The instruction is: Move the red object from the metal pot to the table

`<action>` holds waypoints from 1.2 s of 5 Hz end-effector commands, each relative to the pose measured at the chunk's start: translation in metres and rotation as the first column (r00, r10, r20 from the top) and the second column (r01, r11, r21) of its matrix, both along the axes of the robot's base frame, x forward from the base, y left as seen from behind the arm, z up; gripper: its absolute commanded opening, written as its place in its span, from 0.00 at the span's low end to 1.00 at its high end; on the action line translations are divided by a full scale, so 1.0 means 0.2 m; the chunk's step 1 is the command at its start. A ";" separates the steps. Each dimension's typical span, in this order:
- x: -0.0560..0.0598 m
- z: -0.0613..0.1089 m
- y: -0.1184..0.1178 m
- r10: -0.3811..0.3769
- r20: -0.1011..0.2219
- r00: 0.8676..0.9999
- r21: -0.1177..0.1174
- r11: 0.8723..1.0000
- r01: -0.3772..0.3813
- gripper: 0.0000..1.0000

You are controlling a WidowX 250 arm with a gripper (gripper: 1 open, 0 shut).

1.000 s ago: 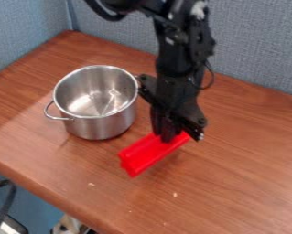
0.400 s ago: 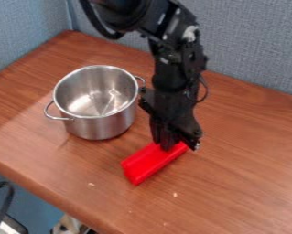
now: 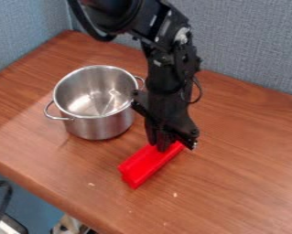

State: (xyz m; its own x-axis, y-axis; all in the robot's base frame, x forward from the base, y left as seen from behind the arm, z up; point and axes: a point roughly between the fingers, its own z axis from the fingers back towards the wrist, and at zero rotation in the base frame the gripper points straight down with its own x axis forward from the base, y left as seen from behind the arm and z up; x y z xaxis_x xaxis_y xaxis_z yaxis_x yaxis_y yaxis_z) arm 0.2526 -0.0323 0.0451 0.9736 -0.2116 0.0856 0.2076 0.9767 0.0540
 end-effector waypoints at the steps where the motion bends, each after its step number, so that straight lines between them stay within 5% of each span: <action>1: -0.01 0.07 -0.02 0.000 0.022 1.000 -0.006 1.000 0.000 0.00; 4: -0.04 0.25 0.00 0.000 0.080 0.997 -0.010 1.000 0.001 0.00; 6: -0.07 0.22 -0.08 0.085 0.088 0.992 -0.012 0.996 -0.084 0.00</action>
State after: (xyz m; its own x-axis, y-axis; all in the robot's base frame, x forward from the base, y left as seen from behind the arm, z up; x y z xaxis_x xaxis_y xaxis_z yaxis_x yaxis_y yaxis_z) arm 0.2353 -0.0468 0.0784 0.9838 -0.1196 0.1337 0.1131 0.9920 0.0555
